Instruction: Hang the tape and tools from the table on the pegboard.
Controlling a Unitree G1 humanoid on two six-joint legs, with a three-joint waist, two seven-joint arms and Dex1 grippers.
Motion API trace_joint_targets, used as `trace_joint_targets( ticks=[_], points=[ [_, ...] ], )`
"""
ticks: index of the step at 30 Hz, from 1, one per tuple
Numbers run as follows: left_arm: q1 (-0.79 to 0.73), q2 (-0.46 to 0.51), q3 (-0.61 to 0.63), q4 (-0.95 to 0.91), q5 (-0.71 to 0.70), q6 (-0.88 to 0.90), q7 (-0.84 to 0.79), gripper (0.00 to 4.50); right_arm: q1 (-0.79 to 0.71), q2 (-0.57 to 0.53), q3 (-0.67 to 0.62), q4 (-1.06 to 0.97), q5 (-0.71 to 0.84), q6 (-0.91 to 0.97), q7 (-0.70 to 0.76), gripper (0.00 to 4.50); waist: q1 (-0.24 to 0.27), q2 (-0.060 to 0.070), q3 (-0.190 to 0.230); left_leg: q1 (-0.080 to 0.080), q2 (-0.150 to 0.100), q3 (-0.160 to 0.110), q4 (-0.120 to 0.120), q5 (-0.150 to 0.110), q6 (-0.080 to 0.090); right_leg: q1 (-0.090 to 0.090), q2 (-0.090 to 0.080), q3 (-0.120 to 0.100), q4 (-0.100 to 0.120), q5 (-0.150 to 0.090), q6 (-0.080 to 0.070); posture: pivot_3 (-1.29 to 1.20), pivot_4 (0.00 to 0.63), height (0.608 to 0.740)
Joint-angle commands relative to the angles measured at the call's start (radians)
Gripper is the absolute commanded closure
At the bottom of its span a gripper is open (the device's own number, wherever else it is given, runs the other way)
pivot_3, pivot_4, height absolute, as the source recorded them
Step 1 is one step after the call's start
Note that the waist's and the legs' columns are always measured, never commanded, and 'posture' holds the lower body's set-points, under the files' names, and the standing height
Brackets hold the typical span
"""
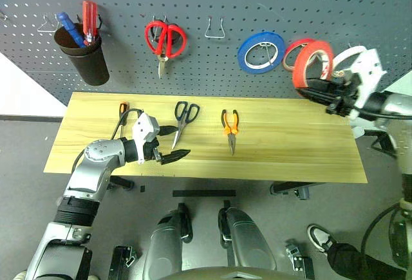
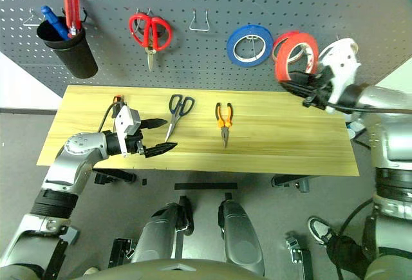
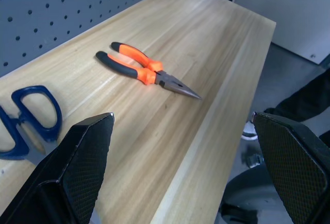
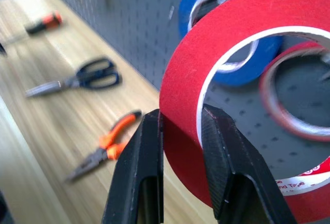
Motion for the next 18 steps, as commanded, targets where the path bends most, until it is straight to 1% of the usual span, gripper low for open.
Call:
trace_joint_targets(
  ticks=[1, 5, 10, 12, 14, 15, 17, 18],
  points=[
    [0.0, -0.004, 0.013, -0.016, 0.002, -0.019, 0.01, 0.0, -0.111, 0.025, 0.065, 0.117, -0.107, -0.106, -0.045, 3.82, 0.0, 0.0, 0.0, 0.0, 0.0, 0.0, 0.001, 0.0, 0.0, 0.0, 0.0, 0.0, 0.001, 0.0, 0.0, -0.08, 0.263, 0.74],
    [0.017, -0.001, 0.015, -0.033, 0.001, -0.018, 0.018, 0.0, -0.194, 0.082, 0.106, 0.253, -0.162, -0.186, -0.065, 3.82, 0.004, 0.0, 0.0, 0.0, 0.001, 0.0, 0.005, 0.0, 0.0, 0.001, 0.0, 0.0, 0.002, 0.001, 0.0, -0.06, 0.265, 0.74],
    [0.042, 0.008, 0.026, -0.057, 0.002, -0.016, 0.035, 0.0, -0.226, 0.12, 0.148, 0.361, -0.232, -0.239, -0.083, 3.82, 0.003, 0.0, 0.0, 0.0, 0.001, 0.0, 0.007, -0.001, 0.001, 0.003, 0.0, -0.001, 0.002, 0.001, 0.001, -0.04, 0.257, 0.74],
    [0.054, 0.012, 0.031, -0.07, -0.001, -0.015, 0.04, 0.0, -0.234, 0.13, 0.162, 0.395, -0.261, -0.26, -0.095, 3.08, 0.004, 0.0, 0.0, 0.0, 0.001, 0.0, 0.008, -0.001, 0.001, 0.003, 0.0, -0.001, 0.003, 0.002, 0.001, -0.03, 0.253, 0.74],
    [0.062, 0.016, 0.035, -0.078, -0.002, -0.013, 0.043, 0.0, -0.249, 0.133, 0.165, 0.429, -0.283, -0.273, -0.112, 2.52, 0.005, 0.0, 0.0, 0.0, 0.001, -0.001, 0.008, 0.0, 0.002, 0.003, 0.0, -0.002, 0.003, 0.002, 0.001, -0.03, 0.251, 0.74],
    [0.066, 0.017, 0.037, -0.082, -0.003, -0.012, 0.045, 0.0, -0.256, 0.133, 0.166, 0.445, -0.293, -0.281, -0.12, 2.11, 0.005, 0.0, 0.0, 0.0, 0.001, -0.001, 0.008, 0.0, 0.002, 0.003, 0.0, -0.002, 0.003, 0.002, 0.001, -0.03, 0.25, 0.74],
    [0.074, 0.02, 0.04, -0.088, -0.003, -0.011, 0.048, 0.0, -0.266, 0.131, 0.16, 0.471, -0.308, -0.304, -0.138, 1.51, 0.005, 0.0, 0.0, 0.0, 0.001, -0.001, 0.008, 0.0, 0.002, 0.004, 0.0, -0.002, 0.003, 0.003, 0.001, -0.03, 0.249, 0.74],
    [0.076, 0.021, 0.04, -0.09, -0.004, -0.011, 0.05, 0.0, -0.269, 0.132, 0.154, 0.479, -0.31, -0.315, -0.144, 1.14, 0.005, 0.0, 0.0, 0.0, 0.001, -0.001, 0.008, 0.0, 0.002, 0.003, 0.0, -0.002, 0.003, 0.003, 0.001, -0.02, 0.249, 0.74]
  ],
)
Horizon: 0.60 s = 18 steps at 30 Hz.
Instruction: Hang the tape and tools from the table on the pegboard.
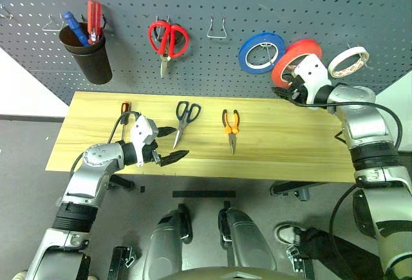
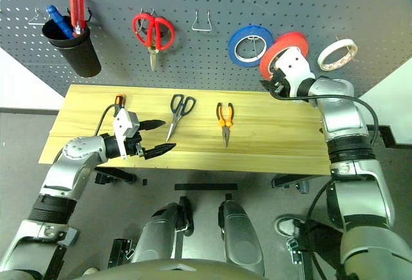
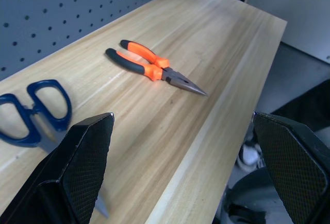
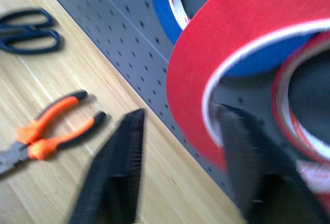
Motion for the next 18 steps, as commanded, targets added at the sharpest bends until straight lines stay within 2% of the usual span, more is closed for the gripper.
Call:
trace_joint_targets(
  ticks=[1, 3, 4, 7, 11, 14, 18],
  points=[
    [0.021, 0.012, 0.024, -0.045, -0.01, -0.002, 0.003, 0.0, -0.025, -0.008, -0.03, 0.005, -0.001, -0.038, -0.017, 0.79, 0.001, 0.0, 0.0, 0.0, 0.0, 0.0, 0.0, 0.0, 0.0, 0.0, 0.0, 0.0, 0.0, 0.0, 0.0, -0.02, 0.25, 0.74],
    [0.025, 0.01, 0.025, -0.054, -0.014, 0.002, 0.007, 0.0, -0.016, -0.023, -0.06, -0.018, 0.026, -0.032, -0.002, 0.12, 0.001, 0.0, 0.0, 0.0, 0.0, 0.0, 0.0, 0.0, 0.0, 0.0, 0.0, 0.0, 0.0, 0.0, 0.0, -0.02, 0.25, 0.74],
    [0.028, 0.008, 0.026, -0.059, -0.018, 0.004, 0.009, 0.0, -0.006, -0.036, -0.076, -0.035, 0.044, -0.021, 0.013, 0.04, 0.002, 0.0, 0.0, 0.0, 0.0, 0.0, 0.0, 0.0, 0.0, 0.0, 0.0, 0.0, 0.0, 0.0, 0.0, -0.02, 0.25, 0.74],
    [0.037, 0.006, 0.027, -0.068, -0.02, 0.006, 0.011, 0.0, 0.038, -0.081, -0.119, -0.1, 0.1, 0.045, 0.079, 0.04, 0.01, 0.0, 0.0, -0.001, 0.0, 0.0, 0.0, 0.0, 0.0, 0.0, 0.0, 0.0, 0.0, 0.0, 0.0, -0.02, 0.25, 0.74],
    [0.045, 0.004, 0.029, -0.067, -0.019, 0.004, 0.01, 0.0, 0.129, -0.163, -0.182, -0.279, 0.24, 0.26, 0.206, 0.04, 0.026, 0.0, 0.0, -0.001, 0.0, 0.0, 0.0, 0.0, 0.0, 0.0, 0.0, 0.0, -0.001, 0.0, 0.0, -0.04, 0.25, 0.74],
    [0.044, -0.002, 0.029, -0.062, -0.017, 0.003, 0.011, 0.0, 0.155, -0.2, -0.209, -0.351, 0.294, 0.372, 0.234, 0.04, 0.023, 0.0, 0.0, -0.001, 0.0, -0.001, 0.0, 0.0, 0.0, 0.0, -0.001, -0.001, 0.0, 0.001, 0.0, -0.05, 0.245, 0.74],
    [0.037, -0.014, 0.022, -0.049, -0.011, -0.004, 0.012, 0.0, 0.175, -0.243, -0.207, -0.381, 0.307, 0.414, 0.259, 0.04, 0.023, 0.001, -0.001, 0.0, 0.0, -0.001, 0.0, 0.0, 0.0, 0.0, -0.001, -0.001, -0.001, 0.002, -0.001, -0.06, 0.237, 0.74]
  ],
)
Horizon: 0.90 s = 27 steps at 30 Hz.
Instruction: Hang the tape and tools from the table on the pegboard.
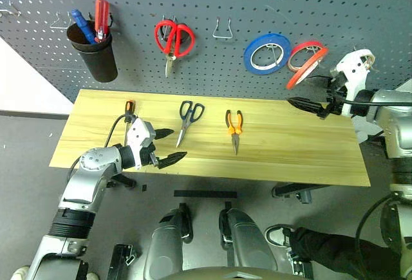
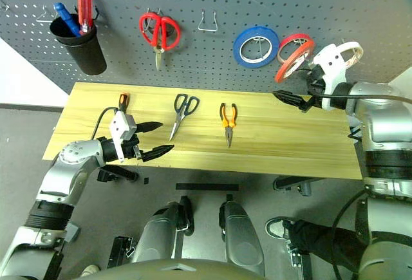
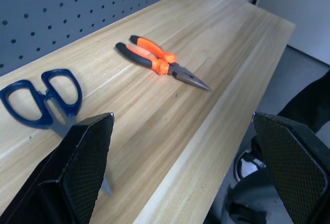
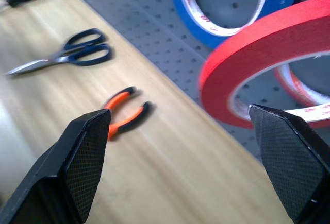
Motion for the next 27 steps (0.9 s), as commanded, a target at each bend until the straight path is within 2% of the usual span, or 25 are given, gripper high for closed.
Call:
trace_joint_targets(
  ticks=[1, 4, 10, 15, 18, 27],
  points=[
    [-0.007, -0.008, 0.002, -0.008, -0.002, -0.02, 0.002, 0.0, -0.011, -0.016, -0.052, -0.052, 0.049, 0.03, 0.009, 0.04, -0.001, 0.0, 0.0, 0.0, 0.0, 0.0, 0.0, 0.0, 0.0, 0.0, 0.0, 0.0, 0.0, 0.0, 0.0, -0.06, 0.236, 0.74],
    [-0.015, -0.016, 0.001, 0.002, 0.002, -0.024, 0.003, 0.0, -0.05, 0.02, -0.049, -0.079, 0.076, 0.047, -0.01, 0.04, -0.002, 0.0, 0.0, 0.0, 0.0, 0.0, 0.0, 0.0, 0.0, 0.0, 0.0, 0.0, 0.0, 0.0, 0.0, -0.06, 0.234, 0.74],
    [-0.012, -0.02, 0.002, 0.001, 0.003, -0.028, 0.004, 0.0, -0.157, 0.115, 0.029, 0.059, -0.058, -0.096, -0.151, 0.04, -0.003, 0.0, 0.0, -0.001, 0.0, 0.0, 0.0, 0.0, 0.001, 0.0, 0.0, -0.001, 0.0, 0.0, 0.0, -0.05, 0.235, 0.74],
    [0.013, -0.007, 0.016, -0.024, 0.0, -0.022, 0.012, 0.0, -0.184, 0.148, 0.063, 0.096, -0.082, -0.155, -0.139, 0.04, 0.003, -0.001, 0.0, -0.001, 0.0, 0.0, 0.0, 0.001, 0.001, 0.0, 0.0, -0.002, -0.001, 0.0, 0.0, -0.02, 0.236, 0.74],
    [0.033, 0.0, 0.021, -0.047, -0.006, -0.015, 0.02, 0.0, -0.183, 0.138, 0.06, 0.087, -0.073, -0.155, -0.111, 0.04, 0.002, -0.001, 0.0, -0.002, 0.0, 0.0, 0.0, 0.001, 0.001, 0.0, 0.0, -0.002, -0.002, 0.0, 0.0, -0.01, 0.234, 0.74],
    [0.071, 0.007, 0.034, -0.085, -0.024, 0.001, 0.037, 0.0, -0.072, 0.016, 0.04, -0.036, 0.024, -0.043, 0.08, 0.04, 0.004, -0.001, -0.001, -0.002, -0.001, -0.001, 0.0, 0.001, 0.002, 0.001, -0.001, -0.003, -0.002, 0.0, 0.0, -0.01, 0.231, 0.74]
  ],
)
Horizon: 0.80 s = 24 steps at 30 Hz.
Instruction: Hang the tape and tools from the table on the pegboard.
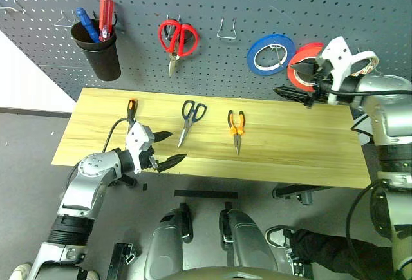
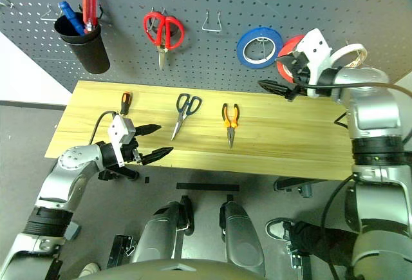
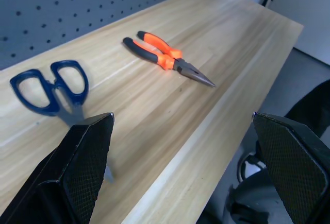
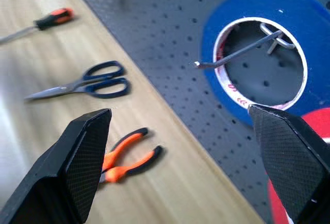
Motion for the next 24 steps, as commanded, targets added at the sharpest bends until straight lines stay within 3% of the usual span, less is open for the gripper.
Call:
trace_joint_targets(
  ticks=[1, 10, 18, 24],
  points=[
    [0.012, 0.007, 0.021, -0.048, -0.02, -0.001, 0.001, 0.0, 0.039, -0.046, -0.001, -0.05, 0.014, 0.032, 0.047, 0.04, -0.001, 0.0, 0.0, 0.0, 0.0, 0.0, 0.0, 0.0, 0.0, 0.0, 0.0, 0.0, 0.0, 0.0, 0.0, -0.01, 0.232, 0.74],
    [0.006, 0.016, 0.027, -0.048, -0.021, -0.001, -0.006, 0.0, 0.059, -0.052, 0.066, -0.057, -0.002, 0.218, 0.03, 0.04, -0.004, 0.0, 0.0, 0.0, 0.0, 0.0, 0.0, 0.0, 0.0, 0.0, -0.001, -0.001, 0.0, 0.0, 0.0, -0.02, 0.237, 0.74],
    [0.02, 0.018, 0.048, -0.047, -0.017, -0.011, 0.01, 0.0, 0.112, 0.074, 0.137, -0.174, 0.03, 0.438, -0.069, 0.04, -0.004, 0.001, -0.002, 0.0, 0.0, 0.0, 0.0, 0.0, 0.0, 0.0, -0.002, -0.001, 0.0, 0.0, 0.0, -0.01, 0.224, 0.74],
    [0.034, 0.015, 0.065, -0.051, -0.021, -0.015, 0.017, 0.0, 0.042, 0.138, 0.176, -0.134, 0.013, 0.527, -0.146, 0.04, -0.003, 0.001, -0.003, 0.0, -0.001, 0.0, 0.0, 0.0, 0.0, 0.0, -0.002, -0.001, 0.0, 0.0, 0.0, 0.0, 0.219, 0.74]
  ],
)
